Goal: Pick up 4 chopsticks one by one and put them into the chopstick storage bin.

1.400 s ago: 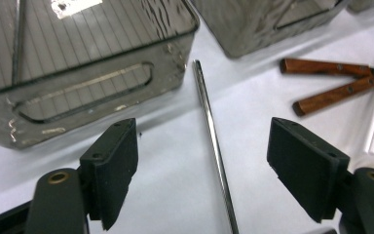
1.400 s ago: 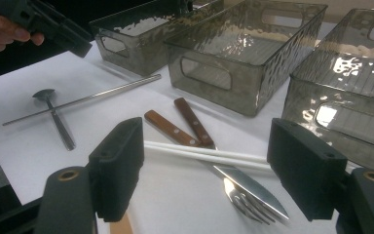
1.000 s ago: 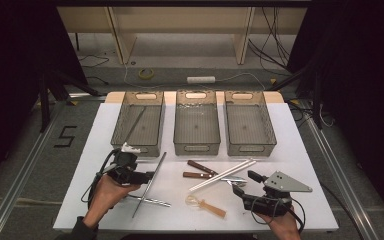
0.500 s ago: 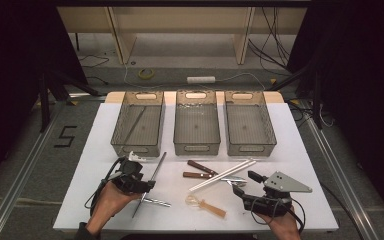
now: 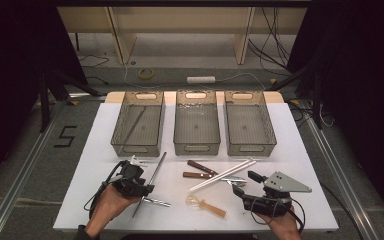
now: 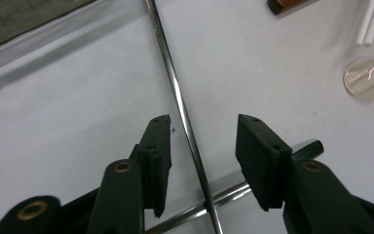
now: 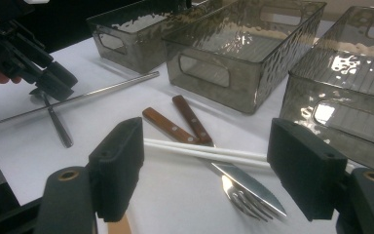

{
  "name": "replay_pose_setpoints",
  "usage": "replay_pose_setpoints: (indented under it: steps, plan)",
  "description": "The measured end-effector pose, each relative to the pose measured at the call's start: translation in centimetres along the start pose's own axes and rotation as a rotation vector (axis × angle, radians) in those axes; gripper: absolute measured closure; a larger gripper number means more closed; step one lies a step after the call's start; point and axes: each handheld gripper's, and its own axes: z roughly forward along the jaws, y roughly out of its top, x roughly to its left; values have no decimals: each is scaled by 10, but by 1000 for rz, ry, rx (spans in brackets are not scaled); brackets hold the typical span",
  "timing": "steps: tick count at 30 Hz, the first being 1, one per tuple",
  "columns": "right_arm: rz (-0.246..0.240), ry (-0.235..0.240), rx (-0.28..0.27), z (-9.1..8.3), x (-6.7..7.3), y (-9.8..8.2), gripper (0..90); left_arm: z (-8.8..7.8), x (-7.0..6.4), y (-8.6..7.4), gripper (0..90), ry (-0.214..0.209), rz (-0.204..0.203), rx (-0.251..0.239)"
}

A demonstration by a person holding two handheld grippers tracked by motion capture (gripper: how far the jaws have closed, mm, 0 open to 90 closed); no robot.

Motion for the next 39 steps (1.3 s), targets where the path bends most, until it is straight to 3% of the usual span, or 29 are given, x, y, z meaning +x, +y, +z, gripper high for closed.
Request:
replay_pose_setpoints:
  steps: [8, 39]
  plan:
    - [-2, 1, 1, 0, 0, 0, 306, 7, 1, -3, 637, -2, 7, 43]
    - [-9, 3, 6, 0, 1, 0, 307, 17, 1, -3, 790, 28, 8, 84]
